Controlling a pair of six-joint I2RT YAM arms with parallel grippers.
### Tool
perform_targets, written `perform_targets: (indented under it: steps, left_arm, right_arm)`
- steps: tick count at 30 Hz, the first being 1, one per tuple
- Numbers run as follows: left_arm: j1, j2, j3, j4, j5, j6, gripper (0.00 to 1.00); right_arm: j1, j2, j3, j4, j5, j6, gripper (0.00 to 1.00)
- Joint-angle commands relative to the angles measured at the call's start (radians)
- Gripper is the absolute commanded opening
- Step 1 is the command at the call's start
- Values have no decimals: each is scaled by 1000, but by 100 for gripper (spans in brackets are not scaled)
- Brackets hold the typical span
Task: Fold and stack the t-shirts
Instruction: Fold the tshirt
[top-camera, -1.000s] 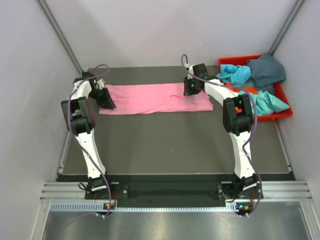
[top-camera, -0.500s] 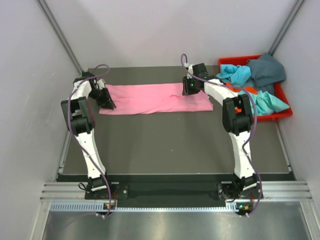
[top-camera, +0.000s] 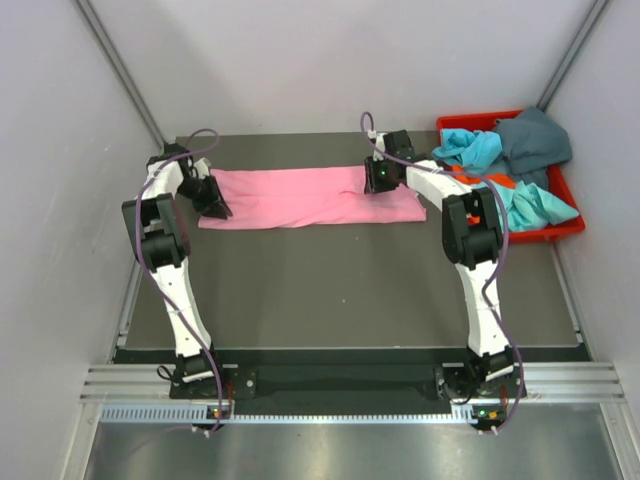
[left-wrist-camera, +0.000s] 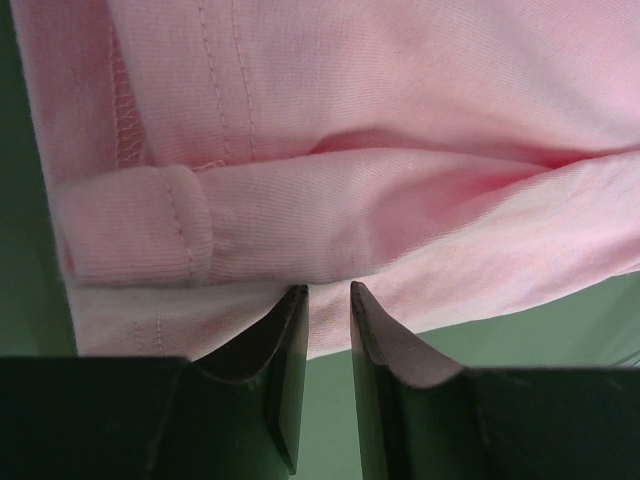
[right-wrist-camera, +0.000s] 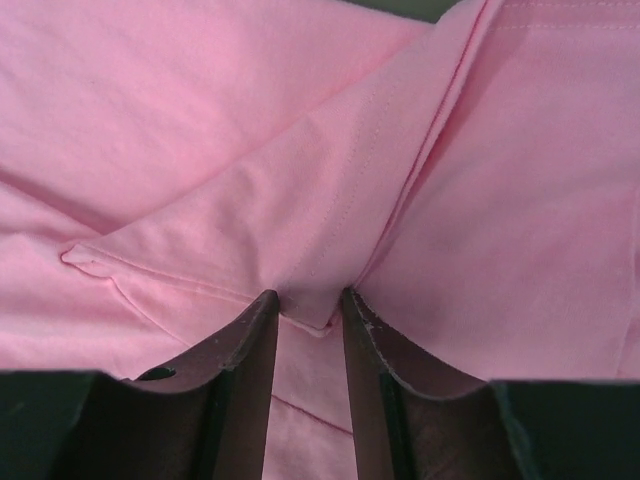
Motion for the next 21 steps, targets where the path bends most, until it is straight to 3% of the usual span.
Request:
perform_targets:
  steps: [1, 4, 11, 21]
  left_arm:
    - [-5, -23, -16, 5, -26, 14, 29]
    - [-7, -23, -16, 7, -29, 15, 29]
    - [-7, -20, -16, 8, -24, 14, 29]
    - [-8, -22, -17, 7, -24, 15, 29]
  right_arm:
    - [8, 16, 46, 29, -11, 26, 33]
    - [9, 20, 50, 31, -17, 26, 30]
    - [11, 2, 69, 47, -16, 4, 1]
    - [20, 54, 234, 93, -68, 16, 0]
